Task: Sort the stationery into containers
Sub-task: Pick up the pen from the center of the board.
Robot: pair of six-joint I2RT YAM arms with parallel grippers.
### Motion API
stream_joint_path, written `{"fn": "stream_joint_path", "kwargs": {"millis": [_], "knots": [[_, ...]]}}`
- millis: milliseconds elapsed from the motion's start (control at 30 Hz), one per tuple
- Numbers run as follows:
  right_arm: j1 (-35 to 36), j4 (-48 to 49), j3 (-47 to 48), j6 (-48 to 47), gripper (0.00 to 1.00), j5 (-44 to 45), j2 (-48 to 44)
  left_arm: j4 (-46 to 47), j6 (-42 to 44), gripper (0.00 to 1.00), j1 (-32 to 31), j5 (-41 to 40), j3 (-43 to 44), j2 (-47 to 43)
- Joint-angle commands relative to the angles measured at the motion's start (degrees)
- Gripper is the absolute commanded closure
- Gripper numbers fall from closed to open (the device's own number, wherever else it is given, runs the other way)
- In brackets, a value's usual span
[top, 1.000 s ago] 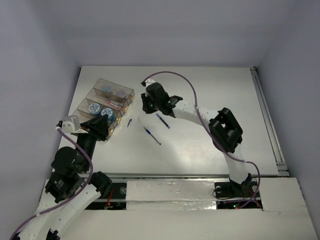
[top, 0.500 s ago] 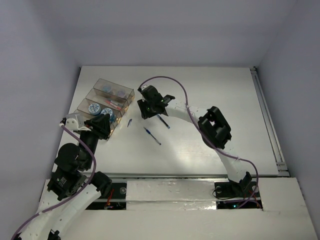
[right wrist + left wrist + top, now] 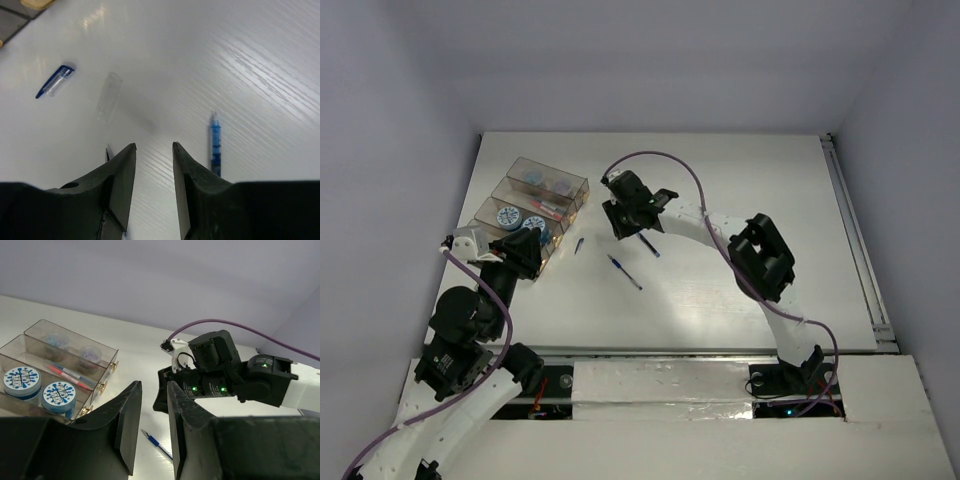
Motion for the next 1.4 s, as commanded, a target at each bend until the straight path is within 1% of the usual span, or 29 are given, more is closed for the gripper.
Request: {"fn": "stream_joint_path", "kwargs": {"millis": [0, 200, 367, 567, 700, 900, 967, 1000, 1067, 1100, 1133, 1300, 1367], "knots": [[0.0, -1.5, -2.0, -1.7, 0.59, 5.7, -4.7, 2.6, 0.0, 0.76, 0.2, 0.6, 0.4, 1.0], [-3.2, -2.3, -5.3, -3.2, 0.59, 5.9, -6.8, 2.7, 0.0, 0.76, 0.2, 0.9, 0.5, 1.3], [-3.8, -5.9, -1.8, -5.0, 0.58, 4.6, -2.9, 2.7, -0.1, 0.77, 0.2, 1.4, 0.5, 2.0], [-5.0, -5.4, -0.9, -5.1, 0.58, 3.9, -0.7, 2.6, -0.1, 0.77, 0.2, 1.4, 0.5, 2.1], [-5.5, -5.9, 0.1, -5.9, 0.59, 0.4, 0.6, 2.7, -0.2, 0.77, 0.2, 2.1, 0.5, 2.5], [-5.5, -4.9, 0.9, -5.8, 0.60, -0.5, 2.2, 2.4, -0.5, 0.76, 0.2, 2.7, 0.6, 2.8], [-5.5, -4.9, 1.7, -5.7, 0.64, -0.5, 2.9, 2.3, -0.8, 0.76, 0.8, 3.8, 0.7, 3.5], [-5.5, -5.0, 1.9, -5.7, 0.74, -0.5, 3.4, 2.1, -1.4, 0.76, 0.8, 4.7, 0.8, 3.7], [-5.5, -4.9, 1.8, -5.4, 0.86, -0.1, 3.6, 1.3, -1.7, 0.76, 0.8, 5.4, 1.1, 4.6], [-5.5, -4.7, 1.3, -5.3, 0.96, 0.1, 3.1, 1.1, -1.9, 0.76, 0.8, 5.5, 1.2, 4.9], [-5.5, -4.4, 0.9, -4.8, 0.99, 0.2, 2.7, 1.0, -2.0, 0.75, 0.8, 5.4, 1.2, 5.0], [-6.1, -0.5, -2.4, -3.2, 1.00, 0.5, -2.0, 1.2, -2.0, 0.70, 0.8, 7.5, 1.1, 6.7], [-6.1, 1.4, -4.3, -1.2, 1.00, 1.1, -5.7, 1.4, -2.2, 0.67, 1.3, 8.5, 1.0, 7.8]]}}
